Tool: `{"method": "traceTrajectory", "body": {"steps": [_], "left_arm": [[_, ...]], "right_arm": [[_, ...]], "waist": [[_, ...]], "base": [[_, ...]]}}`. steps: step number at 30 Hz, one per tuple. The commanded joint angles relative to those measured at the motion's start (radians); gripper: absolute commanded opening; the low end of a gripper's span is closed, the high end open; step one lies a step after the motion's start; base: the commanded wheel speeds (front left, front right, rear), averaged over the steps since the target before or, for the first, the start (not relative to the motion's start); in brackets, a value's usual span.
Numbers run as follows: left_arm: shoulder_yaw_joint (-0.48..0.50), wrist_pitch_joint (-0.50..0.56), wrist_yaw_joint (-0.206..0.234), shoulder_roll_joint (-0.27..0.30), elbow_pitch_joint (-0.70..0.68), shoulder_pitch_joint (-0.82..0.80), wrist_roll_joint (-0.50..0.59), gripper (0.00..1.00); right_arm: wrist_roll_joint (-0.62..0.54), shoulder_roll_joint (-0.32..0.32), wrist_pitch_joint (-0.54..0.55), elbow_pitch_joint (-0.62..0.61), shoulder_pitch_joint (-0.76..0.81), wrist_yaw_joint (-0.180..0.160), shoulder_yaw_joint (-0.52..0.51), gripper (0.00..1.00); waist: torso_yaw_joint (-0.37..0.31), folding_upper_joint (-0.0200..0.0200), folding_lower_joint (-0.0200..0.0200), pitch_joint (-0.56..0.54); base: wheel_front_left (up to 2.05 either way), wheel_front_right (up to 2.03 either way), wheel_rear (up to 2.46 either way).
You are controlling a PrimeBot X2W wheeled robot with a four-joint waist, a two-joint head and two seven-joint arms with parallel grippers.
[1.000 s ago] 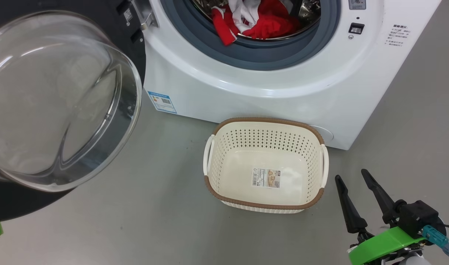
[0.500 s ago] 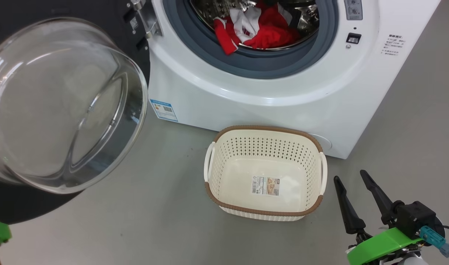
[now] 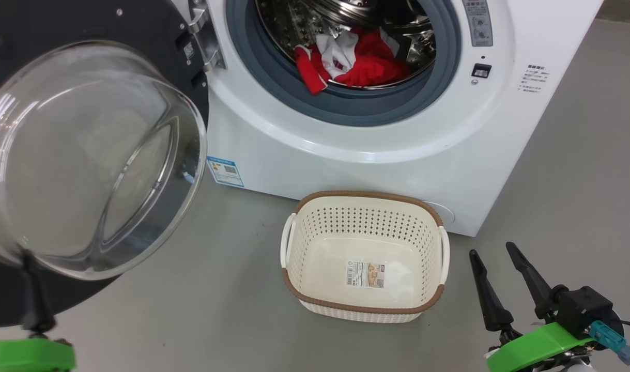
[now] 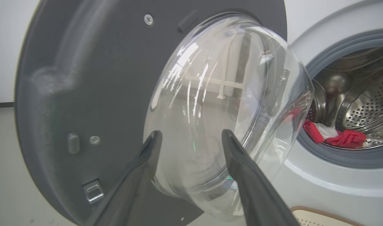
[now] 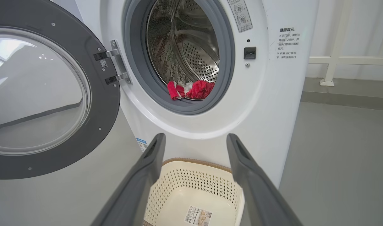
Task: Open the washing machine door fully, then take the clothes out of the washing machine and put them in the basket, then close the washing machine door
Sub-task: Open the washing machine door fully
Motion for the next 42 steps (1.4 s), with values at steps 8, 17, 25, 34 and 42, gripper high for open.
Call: {"method": "traceTrajectory", "body": {"steps": [8, 17, 25, 34, 42], "left_arm": [[-0.107, -0.005, 0.002, 0.048, -0.132, 0.097, -0.082, 1.00], [-0.252, -0.005, 0.002, 0.074, -0.218, 0.152, -0.150, 1.00], [-0.304, -0.005, 0.002, 0.083, -0.239, 0.174, -0.160, 1.00], [-0.335, -0.005, 0.002, 0.075, -0.247, 0.192, -0.172, 1.00], [-0.362, -0.005, 0.002, 0.077, -0.255, 0.189, -0.183, 1.00]], "right_arm": [[0.005, 0.006, -0.007, -0.030, -0.003, 0.008, 0.005, 1.00], [0.001, 0.014, -0.007, -0.041, 0.007, 0.008, -0.028, 1.00], [0.000, 0.019, -0.007, -0.049, 0.012, 0.008, -0.049, 1.00], [0.002, 0.024, -0.007, -0.061, 0.013, 0.008, -0.071, 1.00], [0.003, 0.027, -0.007, -0.068, 0.019, 0.008, -0.087, 1.00]], "waist": [[-0.051, -0.0001, 0.0000, -0.006], [-0.121, -0.0001, 0.0000, -0.007], [-0.181, -0.0001, 0.0000, -0.009], [-0.261, -0.0001, 0.0000, -0.009], [-0.312, -0.0001, 0.0000, -0.004]], "base": [[0.00, 0.00, 0.00], [0.00, 0.00, 0.00], [0.00, 0.00, 0.00], [0.00, 0.00, 0.00], [0.00, 0.00, 0.00]]}}
